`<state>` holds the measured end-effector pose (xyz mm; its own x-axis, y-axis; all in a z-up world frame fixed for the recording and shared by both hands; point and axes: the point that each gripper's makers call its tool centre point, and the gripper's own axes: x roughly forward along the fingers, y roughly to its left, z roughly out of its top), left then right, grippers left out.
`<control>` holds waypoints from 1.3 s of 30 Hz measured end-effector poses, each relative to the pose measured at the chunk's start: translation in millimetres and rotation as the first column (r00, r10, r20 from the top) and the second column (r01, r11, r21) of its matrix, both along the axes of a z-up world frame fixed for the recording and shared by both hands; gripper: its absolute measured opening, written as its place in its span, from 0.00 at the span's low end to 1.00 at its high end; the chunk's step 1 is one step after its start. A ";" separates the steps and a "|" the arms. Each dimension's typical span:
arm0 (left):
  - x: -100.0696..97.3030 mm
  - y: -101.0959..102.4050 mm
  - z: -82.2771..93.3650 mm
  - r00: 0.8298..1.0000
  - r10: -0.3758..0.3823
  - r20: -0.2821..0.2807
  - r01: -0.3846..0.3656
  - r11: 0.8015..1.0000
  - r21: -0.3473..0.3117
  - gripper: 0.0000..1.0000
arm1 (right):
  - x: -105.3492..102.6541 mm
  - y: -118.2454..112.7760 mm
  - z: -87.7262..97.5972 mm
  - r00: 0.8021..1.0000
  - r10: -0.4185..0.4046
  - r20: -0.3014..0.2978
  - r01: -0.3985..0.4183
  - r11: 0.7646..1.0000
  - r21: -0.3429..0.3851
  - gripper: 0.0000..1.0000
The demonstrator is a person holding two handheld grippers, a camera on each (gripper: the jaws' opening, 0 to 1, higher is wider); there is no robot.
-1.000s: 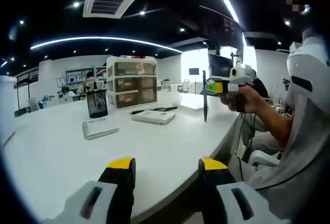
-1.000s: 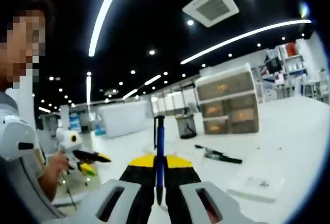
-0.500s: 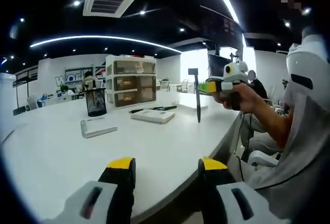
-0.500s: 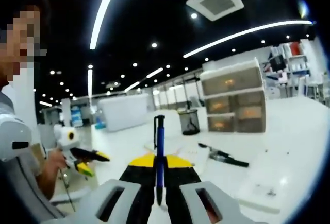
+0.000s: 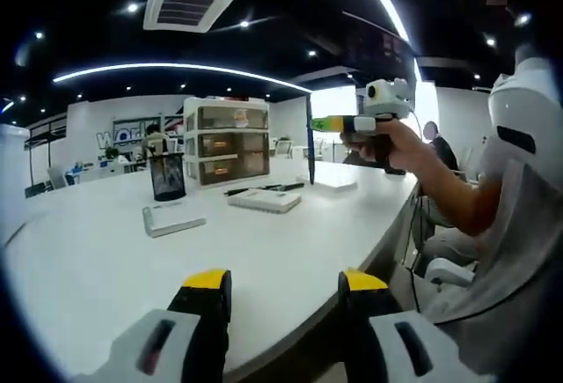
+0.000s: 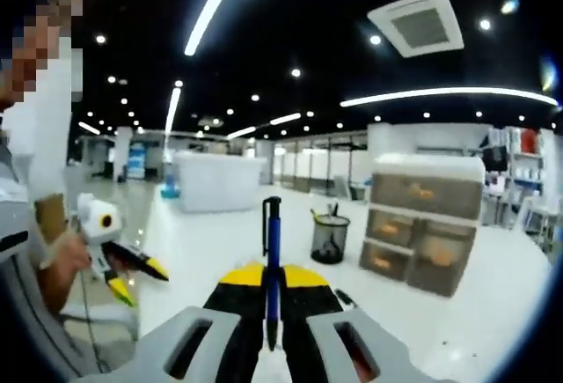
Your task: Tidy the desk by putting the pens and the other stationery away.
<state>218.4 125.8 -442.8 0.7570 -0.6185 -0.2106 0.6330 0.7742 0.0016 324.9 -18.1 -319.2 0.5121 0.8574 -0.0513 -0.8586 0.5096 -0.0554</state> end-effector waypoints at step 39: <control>4.1 12.7 1.3 1.000 0.029 0.004 -0.029 1.000 -0.013 0.49 | 143.3 92.5 -0.9 0.998 -0.047 -0.033 0.045 0.998 -0.053 0.03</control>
